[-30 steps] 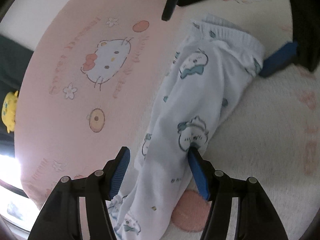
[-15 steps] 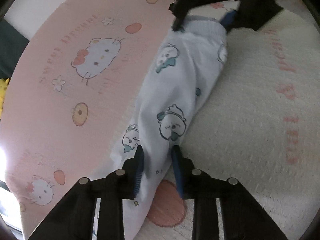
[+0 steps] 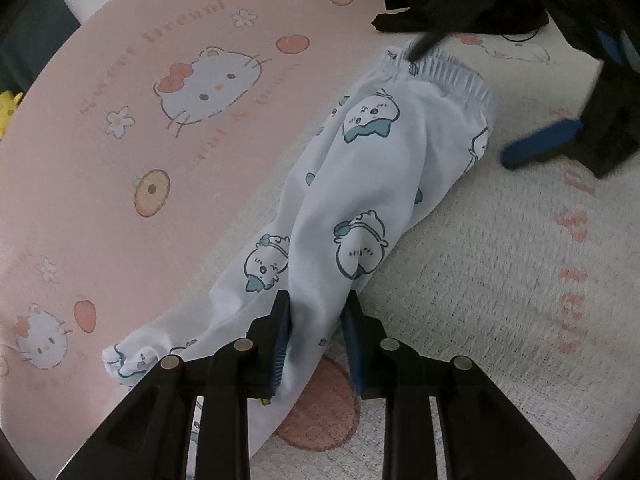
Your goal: Fold clothes
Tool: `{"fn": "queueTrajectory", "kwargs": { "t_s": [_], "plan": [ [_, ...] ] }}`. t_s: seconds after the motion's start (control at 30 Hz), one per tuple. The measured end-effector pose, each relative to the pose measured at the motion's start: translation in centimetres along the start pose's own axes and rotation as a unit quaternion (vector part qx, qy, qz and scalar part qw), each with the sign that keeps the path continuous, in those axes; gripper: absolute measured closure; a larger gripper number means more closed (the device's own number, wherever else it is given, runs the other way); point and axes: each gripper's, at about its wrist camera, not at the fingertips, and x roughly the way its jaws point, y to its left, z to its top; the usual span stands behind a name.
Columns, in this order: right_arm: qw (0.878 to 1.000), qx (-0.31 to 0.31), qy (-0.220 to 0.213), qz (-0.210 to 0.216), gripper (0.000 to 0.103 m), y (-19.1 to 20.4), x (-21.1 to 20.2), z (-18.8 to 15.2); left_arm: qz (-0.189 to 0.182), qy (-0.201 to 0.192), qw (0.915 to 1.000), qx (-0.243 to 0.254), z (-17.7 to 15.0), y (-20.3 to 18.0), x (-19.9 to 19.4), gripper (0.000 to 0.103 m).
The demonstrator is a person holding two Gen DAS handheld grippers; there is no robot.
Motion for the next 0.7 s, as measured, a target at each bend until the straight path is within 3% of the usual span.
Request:
{"fn": "queueTrajectory", "kwargs": {
  "t_s": [0.1, 0.23, 0.27, 0.3, 0.33, 0.37, 0.5, 0.63, 0.7],
  "plan": [
    [1.0, -0.028, 0.005, 0.002, 0.027, 1.1, 1.2, 0.5, -0.005, 0.002, 1.0, -0.006, 0.0, 0.1, -0.1, 0.082],
    [0.993, -0.113, 0.006, -0.026, 0.027, 3.4, 2.7, 0.8, -0.022, 0.001, 0.9997, -0.01, -0.5, 0.6, -0.4, 0.082],
    [0.99, -0.133, 0.002, -0.046, 0.043, 3.9, 2.9, 0.7, -0.023, 0.0, 0.9997, -0.007, -0.7, 0.6, -0.5, 0.081],
    [0.986, -0.152, -0.002, -0.068, 0.069, 4.3, 3.1, 0.6, -0.02, -0.003, 0.9998, 0.001, -0.9, 0.4, -0.7, 0.081],
    [0.983, -0.161, -0.004, -0.085, 0.079, 4.3, 3.2, 0.6, -0.015, -0.005, 0.9998, 0.009, -1.1, 0.2, -0.8, 0.081],
    [0.981, -0.169, -0.005, -0.1, 0.082, 4.2, 3.3, 0.6, -0.01, -0.006, 0.9998, 0.015, -1.3, 0.1, -1.0, 0.081],
    [0.983, -0.156, -0.009, -0.098, 0.083, 4.0, 2.8, 0.6, 0.004, -0.01, 0.9997, 0.021, -1.9, -0.1, -1.4, 0.079],
    [0.982, -0.154, -0.007, -0.111, 0.083, 4.5, 3.0, 1.0, 0.043, 0.008, 0.9984, 0.036, -2.0, -0.6, -1.6, 0.079],
    [0.979, -0.168, -0.003, -0.119, 0.083, 4.8, 3.2, 0.9, 0.042, 0.019, 0.9985, 0.029, -1.9, -0.5, -1.8, 0.078]
  ]
}}
